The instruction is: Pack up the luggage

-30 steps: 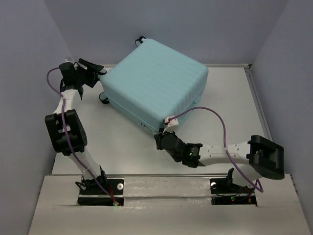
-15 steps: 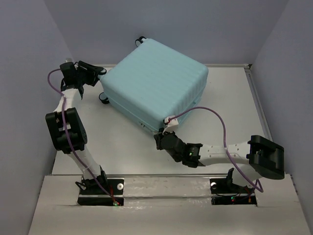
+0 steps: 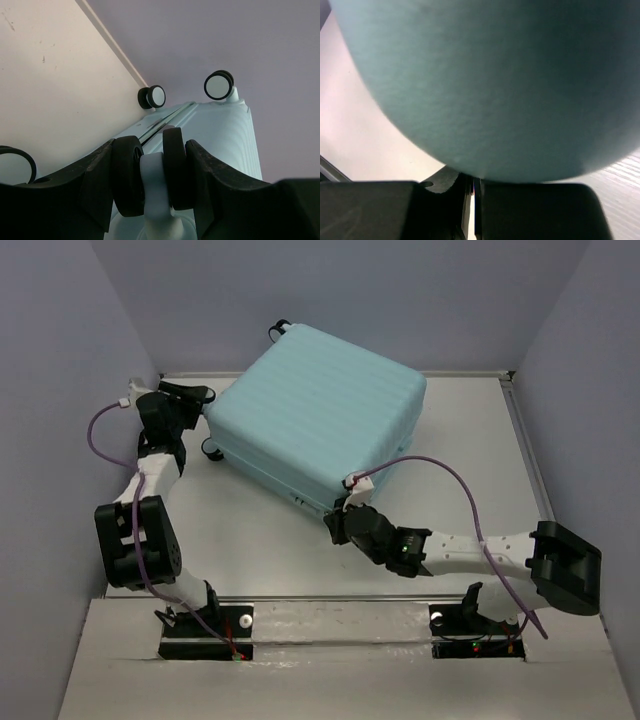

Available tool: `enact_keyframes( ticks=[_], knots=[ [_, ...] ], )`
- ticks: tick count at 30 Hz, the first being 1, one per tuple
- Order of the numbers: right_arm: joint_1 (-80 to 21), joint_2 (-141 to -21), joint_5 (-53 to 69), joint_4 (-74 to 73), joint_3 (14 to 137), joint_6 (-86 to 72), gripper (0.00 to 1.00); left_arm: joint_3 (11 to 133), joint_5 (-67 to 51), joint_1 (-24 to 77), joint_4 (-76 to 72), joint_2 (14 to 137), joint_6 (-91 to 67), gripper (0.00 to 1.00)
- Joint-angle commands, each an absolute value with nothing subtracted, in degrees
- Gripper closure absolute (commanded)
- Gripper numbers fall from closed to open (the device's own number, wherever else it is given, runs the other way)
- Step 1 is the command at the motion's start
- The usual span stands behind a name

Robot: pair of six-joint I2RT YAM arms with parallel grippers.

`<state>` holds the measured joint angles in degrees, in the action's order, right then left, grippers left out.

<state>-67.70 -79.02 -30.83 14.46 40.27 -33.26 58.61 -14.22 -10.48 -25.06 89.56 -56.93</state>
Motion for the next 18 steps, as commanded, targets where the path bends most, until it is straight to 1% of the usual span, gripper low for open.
enact_keyframes(
  ticks=[1, 2, 7, 9, 10, 11, 12, 13, 14, 15, 16, 18],
  knots=[
    [-65.2, -75.7, -29.4, 20.1, 41.7, -30.2, 0.93, 51.7, -22.8, -0.3, -28.4, 80.7, -52.8, 0.94],
    [-65.2, -75.5, -29.4, 19.3, 42.0, -30.0, 0.93, 50.4, -22.7, 1.7, -28.4, 78.2, -53.2, 0.94],
    [-65.2, -74.4, -29.0, 17.1, 40.7, -30.1, 0.93, 38.1, -22.4, 4.3, -29.7, 67.8, -54.1, 0.94],
    [-64.7, -70.7, -31.4, 15.6, 38.5, -28.1, 0.93, 33.3, -21.4, 7.3, -27.6, 61.5, -53.0, 0.94],
    [-63.4, -68.8, -31.6, 12.4, 37.9, -27.9, 0.93, 31.7, -20.4, 8.8, -26.8, 57.3, -52.7, 0.94],
    [-62.7, -64.6, -31.3, 11.2, 36.5, -27.1, 0.93, 28.4, -18.1, 13.1, -25.7, 55.3, -52.3, 0.94],
    [-62.1, -64.5, -31.3, 10.1, 36.5, -27.1, 0.93, 28.4, -18.1, 13.2, -25.7, 53.4, -52.3, 0.94],
    [-62.1, -60.7, -30.4, 8.7, 35.3, -25.7, 0.93, 25.2, -15.0, 17.8, -24.5, 51.7, -52.6, 0.94],
    [-62.1, -59.3, -30.0, 8.1, 35.1, -25.2, 0.93, 23.5, -13.8, 19.9, -24.5, 48.4, -53.5, 0.94],
    [-62.1, -58.8, -29.1, 7.7, 35.0, -24.9, 0.93, 20.5, -12.5, 22.3, -24.8, 46.9, -54.7, 0.94],
    [-62.1, -59.9, -25.8, 8.0, 35.5, -25.2, 0.93, 19.5, -9.3, 27.1, -25.0, 45.8, -55.5, 0.94],
    [-62.1, -63.6, -21.0, 11.0, 36.1, -26.6, 0.93, 18.5, -5.8, 32.2, -24.9, 43.3, -57.6, 0.94]
  ],
)
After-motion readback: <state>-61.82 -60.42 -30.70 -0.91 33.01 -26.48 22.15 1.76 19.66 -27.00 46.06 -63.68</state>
